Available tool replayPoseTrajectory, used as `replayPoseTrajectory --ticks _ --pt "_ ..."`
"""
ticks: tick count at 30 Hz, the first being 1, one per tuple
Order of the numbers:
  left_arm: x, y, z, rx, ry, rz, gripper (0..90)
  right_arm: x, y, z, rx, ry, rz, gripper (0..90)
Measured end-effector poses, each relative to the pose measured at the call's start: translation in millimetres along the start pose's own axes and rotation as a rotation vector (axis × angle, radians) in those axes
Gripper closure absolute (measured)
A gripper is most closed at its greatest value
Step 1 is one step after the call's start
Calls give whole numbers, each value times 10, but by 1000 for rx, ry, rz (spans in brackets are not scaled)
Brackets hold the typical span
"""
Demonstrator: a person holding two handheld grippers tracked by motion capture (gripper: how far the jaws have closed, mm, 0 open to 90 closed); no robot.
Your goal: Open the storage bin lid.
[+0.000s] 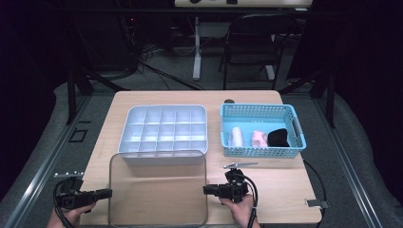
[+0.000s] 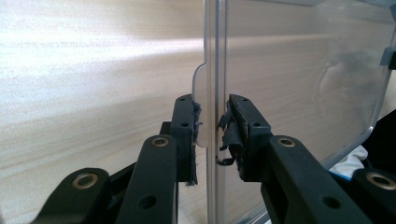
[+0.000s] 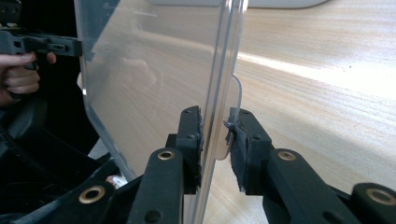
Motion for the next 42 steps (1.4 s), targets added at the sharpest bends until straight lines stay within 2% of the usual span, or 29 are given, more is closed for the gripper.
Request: replayPoseTrajectory --ticks 8,21,23,25,27,31,42 --pt "-37 43 14 10 5 44 720 -49 36 -38 -10 4 29 723" --pt "-74 43 33 29 27 78 716 -140 87 -21 -9 7 66 713" --pt "-87 52 29 23 18 75 717 -155 87 -23 -6 7 76 710" --pt "-105 51 31 16 12 93 716 -165 91 -28 -9 8 77 704" --pt "-98 55 31 27 15 83 716 -171 101 -31 -12 9 81 699" --pt "-105 63 36 29 17 93 712 -181 113 -25 -13 5 89 691" --pt "-132 90 54 42 21 144 700 -213 161 -32 -22 8 113 663"
Point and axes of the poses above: each handheld gripper's, and its own axes: y roughly forward along the jaws, x roughly out of its top, z roughly to its left, the point moved 8 cm from there along y, roughly forward along the jaws, and after that the axes turned 7 degrees about x, right-handed, at the moved point
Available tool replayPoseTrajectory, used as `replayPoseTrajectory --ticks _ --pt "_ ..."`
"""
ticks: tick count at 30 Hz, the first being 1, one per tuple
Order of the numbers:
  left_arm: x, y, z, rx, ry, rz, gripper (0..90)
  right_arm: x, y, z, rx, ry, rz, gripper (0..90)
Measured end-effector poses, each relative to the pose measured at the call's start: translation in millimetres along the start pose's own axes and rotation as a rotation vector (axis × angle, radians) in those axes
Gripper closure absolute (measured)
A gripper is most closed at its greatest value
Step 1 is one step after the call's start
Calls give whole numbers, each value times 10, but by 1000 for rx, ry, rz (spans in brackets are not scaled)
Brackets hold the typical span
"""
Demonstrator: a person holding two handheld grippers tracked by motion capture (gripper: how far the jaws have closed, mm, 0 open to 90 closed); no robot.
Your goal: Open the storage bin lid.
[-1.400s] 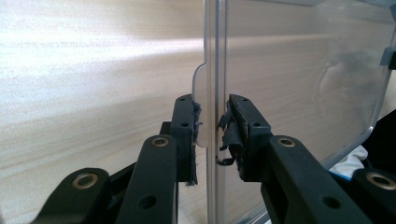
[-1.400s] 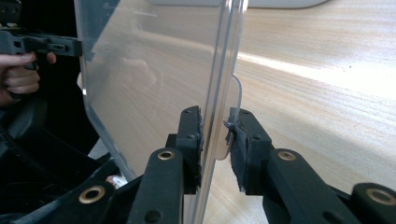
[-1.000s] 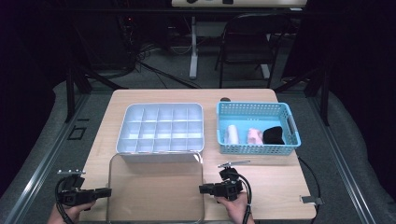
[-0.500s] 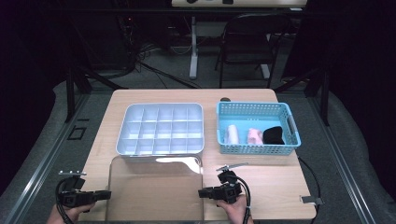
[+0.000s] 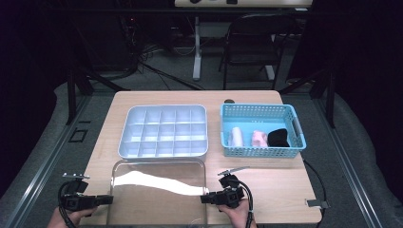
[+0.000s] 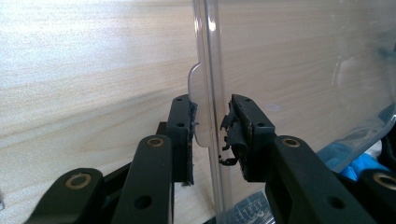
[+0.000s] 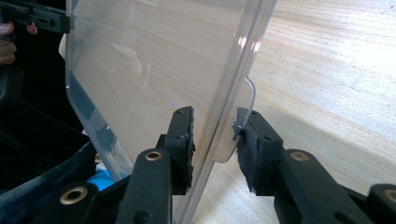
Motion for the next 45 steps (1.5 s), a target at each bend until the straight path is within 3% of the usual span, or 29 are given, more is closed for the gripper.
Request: replayPoseTrajectory --ticks 4,11,15,16,17,19,26,28,31,38,45 --pt "-5 24 0 -2 -2 15 695 -14 11 -9 -1 7 12 655" --pt "-10 59 7 1 33 43 679 -39 19 -37 -9 11 42 626" --pt "-31 79 33 20 33 70 636 -54 25 -54 -18 12 59 604" --pt "-35 88 23 21 8 71 615 -52 24 -54 -21 9 61 601" --pt "-39 90 35 21 10 75 604 -51 22 -54 -21 10 60 594" --pt "-44 93 48 30 6 81 531 -45 17 -60 -24 9 55 583" --pt "29 8 -18 15 9 24 364 -21 -14 -71 -42 -13 46 515" --pt "66 -2 -25 43 27 -11 329 -5 -47 -69 -49 -35 41 475" --pt "124 -36 -69 51 36 -53 256 33 -115 -71 -73 -88 28 387" --pt "301 -120 -164 124 102 -149 151 122 -300 -129 -171 -204 32 187" --pt "497 -153 -250 200 156 -208 61 193 -458 -229 -210 -247 31 60"
Point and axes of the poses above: each handheld gripper's, and its own axes: y roughly forward along the jaws, x roughly out of its top, z roughly to its left, the point moved 8 cm from there along y, roughly forward along the jaws, and after that the axes turned 7 degrees about x, right-handed, at the moved point
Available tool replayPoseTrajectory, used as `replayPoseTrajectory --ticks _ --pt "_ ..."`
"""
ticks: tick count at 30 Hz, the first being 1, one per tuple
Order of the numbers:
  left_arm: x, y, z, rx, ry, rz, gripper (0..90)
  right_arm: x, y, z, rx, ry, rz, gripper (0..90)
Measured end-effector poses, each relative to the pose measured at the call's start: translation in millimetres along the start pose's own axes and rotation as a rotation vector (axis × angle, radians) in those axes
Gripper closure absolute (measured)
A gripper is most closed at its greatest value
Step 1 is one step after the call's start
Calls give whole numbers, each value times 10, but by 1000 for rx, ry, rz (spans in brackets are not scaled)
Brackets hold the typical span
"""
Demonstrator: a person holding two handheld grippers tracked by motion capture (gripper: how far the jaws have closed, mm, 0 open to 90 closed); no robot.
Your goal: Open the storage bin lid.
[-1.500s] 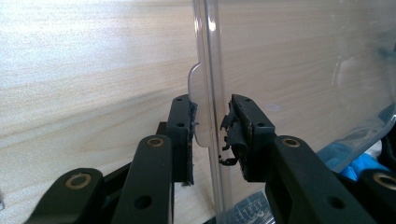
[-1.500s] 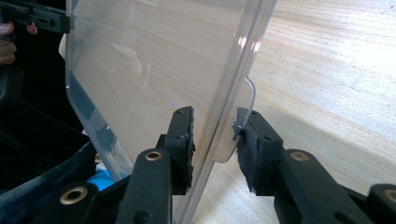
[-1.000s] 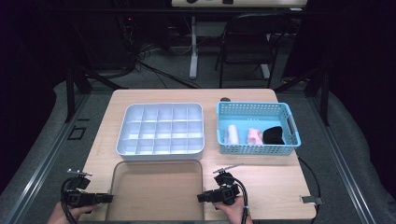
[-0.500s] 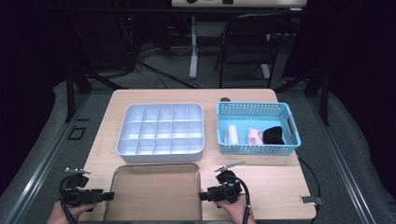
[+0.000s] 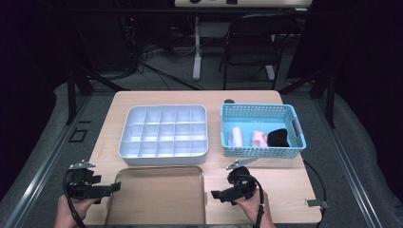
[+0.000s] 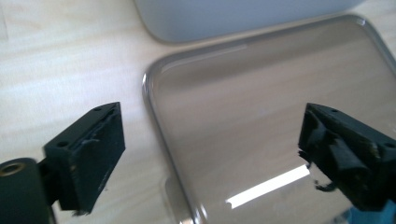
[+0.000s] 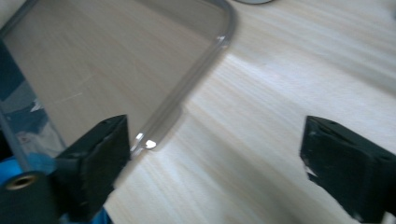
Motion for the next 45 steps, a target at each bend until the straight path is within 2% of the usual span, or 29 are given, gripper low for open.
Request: replayPoseTrajectory --ticks 2,3,4,6,8,10,12,15,18,21,24,27,29,34,35,37,41,45 --pt "56 19 12 51 27 -17 30 0 -41 -54 -27 -11 13 16" --pt "84 32 18 66 21 -34 21 8 -64 -75 -31 -6 4 1" --pt "109 45 16 67 16 -45 14 9 -91 -104 -41 -7 7 0" --pt "133 71 35 97 26 -60 3 22 -146 -152 -43 -4 -13 0" --pt "145 81 42 96 22 -78 2 32 -205 -203 -50 1 -28 0" --pt "144 81 72 120 32 -88 2 38 -260 -249 -60 3 -40 0" --pt "130 81 87 114 15 -97 2 40 -305 -289 -67 8 -53 0" --pt "101 90 120 128 19 -99 2 43 -370 -342 -71 12 -60 0" --pt "94 96 141 143 24 -112 2 50 -444 -396 -99 12 -64 0" --pt "91 109 157 158 40 -121 2 61 -504 -436 -116 7 -64 0" --pt "92 119 155 144 55 -134 2 66 -563 -472 -134 8 -62 0" --pt "86 130 176 164 71 -141 2 86 -620 -513 -156 -5 -48 0" --pt "83 123 184 168 70 -150 2 116 -655 -531 -153 -5 -40 0" --pt "60 146 206 212 107 -136 2 240 -721 -573 -153 -15 -28 0" --pt "55 150 209 215 108 -133 2 288 -739 -576 -146 -16 -40 0" --pt "46 148 209 206 97 -134 2 343 -767 -599 -165 -18 -34 0" --pt "35 133 219 218 92 -140 2 488 -859 -636 -173 -27 -45 0" --pt "23 153 207 217 99 -133 2 616 -974 -695 -192 -24 -50 0"
Point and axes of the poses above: each handheld gripper's, and its own axes: y roughly forward along the jaws, x roughly out of its top, z roughly to its left, the point moved 8 cm from there along y, roughly forward along the jaws, and after that the axes turned 7 degrees about x, right-handed, at the moved point
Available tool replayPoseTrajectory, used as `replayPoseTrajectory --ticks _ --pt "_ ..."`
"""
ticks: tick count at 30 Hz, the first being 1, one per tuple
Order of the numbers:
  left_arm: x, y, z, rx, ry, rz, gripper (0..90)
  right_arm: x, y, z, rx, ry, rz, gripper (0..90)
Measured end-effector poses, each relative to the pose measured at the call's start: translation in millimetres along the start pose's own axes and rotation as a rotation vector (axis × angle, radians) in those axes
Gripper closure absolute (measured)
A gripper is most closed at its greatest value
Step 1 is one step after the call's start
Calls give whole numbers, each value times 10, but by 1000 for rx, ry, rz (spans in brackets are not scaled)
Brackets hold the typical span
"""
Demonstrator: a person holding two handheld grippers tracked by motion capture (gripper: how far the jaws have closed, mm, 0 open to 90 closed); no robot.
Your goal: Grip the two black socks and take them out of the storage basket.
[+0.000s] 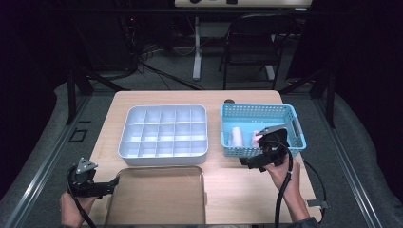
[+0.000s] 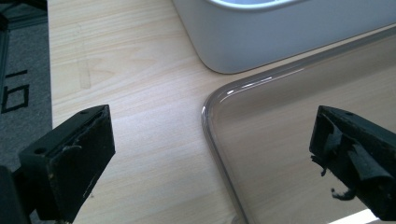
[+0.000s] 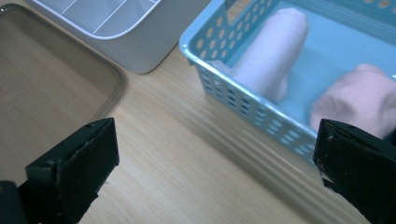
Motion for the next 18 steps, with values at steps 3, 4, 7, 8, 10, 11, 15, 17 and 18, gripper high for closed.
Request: replayPoseTrajectory --ticks 3,4,7,8,10,11,15,17,18 --pt "1 9 -9 -2 10 2 1 65 -72 -86 -4 10 -4 0" --pt "3 9 -11 -5 10 0 1 81 -88 -114 -7 15 -11 0" --pt "4 5 -10 -1 9 -5 2 105 -134 -209 -16 30 -12 0" --pt "4 3 -9 -2 9 -6 2 110 -147 -242 -20 35 -15 0" --pt "5 4 -12 -3 11 -6 2 119 -175 -321 -28 48 -16 0" --pt "4 5 -17 -6 11 -5 1 121 -186 -368 -35 58 -15 0" --pt "3 13 -26 -7 15 -2 2 130 -241 -576 -57 96 -7 0" --pt "0 19 -33 -12 19 -1 2 131 -262 -680 -64 116 -2 0" --pt "0 20 -34 -12 19 -1 1 127 -259 -728 -66 132 0 0"
Point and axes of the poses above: each handheld gripper's, and its own axes: y roughly forward along the jaws, x roughly out of its top, z roughly to its left, the point moved 8 cm from there along y, roughly forward along the jaws, and after that the axes turned 7 degrees about x, right-handed, at the moved point
